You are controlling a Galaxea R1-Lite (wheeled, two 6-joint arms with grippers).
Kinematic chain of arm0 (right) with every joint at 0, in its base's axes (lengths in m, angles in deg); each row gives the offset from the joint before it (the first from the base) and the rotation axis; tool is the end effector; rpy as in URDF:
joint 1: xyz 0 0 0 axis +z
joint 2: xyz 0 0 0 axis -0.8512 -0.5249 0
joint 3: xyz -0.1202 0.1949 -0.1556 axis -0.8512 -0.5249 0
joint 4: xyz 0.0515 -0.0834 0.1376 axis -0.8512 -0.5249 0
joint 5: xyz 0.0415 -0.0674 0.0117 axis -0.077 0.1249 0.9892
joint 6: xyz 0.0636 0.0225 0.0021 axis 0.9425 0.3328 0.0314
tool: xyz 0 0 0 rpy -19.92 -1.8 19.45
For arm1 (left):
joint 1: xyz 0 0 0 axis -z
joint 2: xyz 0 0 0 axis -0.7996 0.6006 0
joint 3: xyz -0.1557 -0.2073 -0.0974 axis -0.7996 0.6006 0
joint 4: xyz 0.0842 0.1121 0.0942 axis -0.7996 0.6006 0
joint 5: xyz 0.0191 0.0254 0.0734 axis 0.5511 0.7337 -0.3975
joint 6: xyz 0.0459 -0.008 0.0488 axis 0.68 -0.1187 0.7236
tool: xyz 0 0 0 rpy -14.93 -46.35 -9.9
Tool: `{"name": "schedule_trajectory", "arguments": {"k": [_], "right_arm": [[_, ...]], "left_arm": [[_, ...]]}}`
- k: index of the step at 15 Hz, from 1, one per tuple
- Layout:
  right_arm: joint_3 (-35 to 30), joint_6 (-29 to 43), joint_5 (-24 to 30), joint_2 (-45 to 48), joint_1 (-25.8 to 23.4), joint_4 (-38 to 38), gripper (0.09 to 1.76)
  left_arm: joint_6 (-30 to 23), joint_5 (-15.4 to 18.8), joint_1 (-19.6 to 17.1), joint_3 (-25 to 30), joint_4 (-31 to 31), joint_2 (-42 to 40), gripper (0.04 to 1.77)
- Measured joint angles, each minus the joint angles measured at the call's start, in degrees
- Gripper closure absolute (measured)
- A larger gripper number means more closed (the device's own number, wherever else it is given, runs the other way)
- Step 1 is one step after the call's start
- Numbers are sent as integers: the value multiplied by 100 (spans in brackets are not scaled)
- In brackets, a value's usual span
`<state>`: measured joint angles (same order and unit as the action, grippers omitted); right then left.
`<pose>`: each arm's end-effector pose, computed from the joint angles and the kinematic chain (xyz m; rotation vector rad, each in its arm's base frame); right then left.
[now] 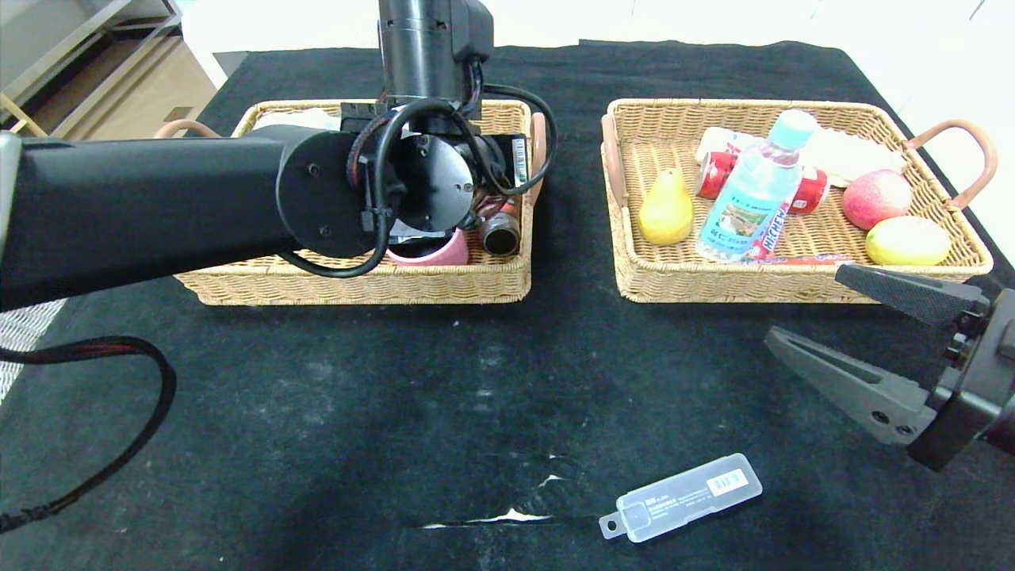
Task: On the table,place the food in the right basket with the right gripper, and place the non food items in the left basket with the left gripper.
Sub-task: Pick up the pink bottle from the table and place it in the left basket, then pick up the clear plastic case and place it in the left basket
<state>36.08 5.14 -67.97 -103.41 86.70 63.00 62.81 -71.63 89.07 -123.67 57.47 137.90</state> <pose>0.1817 0.1110 0.2319 -0.0979 -0.1099 0.6589 0.3632 -0.2175 0.2908 -0.0703 0.0757 -0.0356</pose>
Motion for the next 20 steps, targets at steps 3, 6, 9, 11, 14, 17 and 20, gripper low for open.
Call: {"name": "schedule_trajectory", "arguments": {"k": [3, 6, 9, 11, 14, 17, 20], "right_arm": [[-7, 0, 0, 0, 2, -2, 14], [-16, 0, -2, 0, 9, -5, 14], [-11, 0, -2, 0, 6, -2, 14], [-2, 0, 0, 2, -7, -2, 14], [17, 6, 12, 50, -27, -2, 14], [26, 10, 12, 68, -52, -2, 14], [39, 10, 17, 77, -74, -2, 14]], "left_arm": [[-4, -2, 11, 39, 5, 2, 40], [-4, -18, 41, 124, 41, -39, 31], [44, -27, 179, 445, 88, -227, 24], [51, -18, 323, 592, 83, -394, 21], [46, -16, 563, 1101, 33, -722, 17], [-9, -16, 828, 1827, -63, -1050, 15], [35, -9, 1128, 2472, -323, -1390, 13]]}}
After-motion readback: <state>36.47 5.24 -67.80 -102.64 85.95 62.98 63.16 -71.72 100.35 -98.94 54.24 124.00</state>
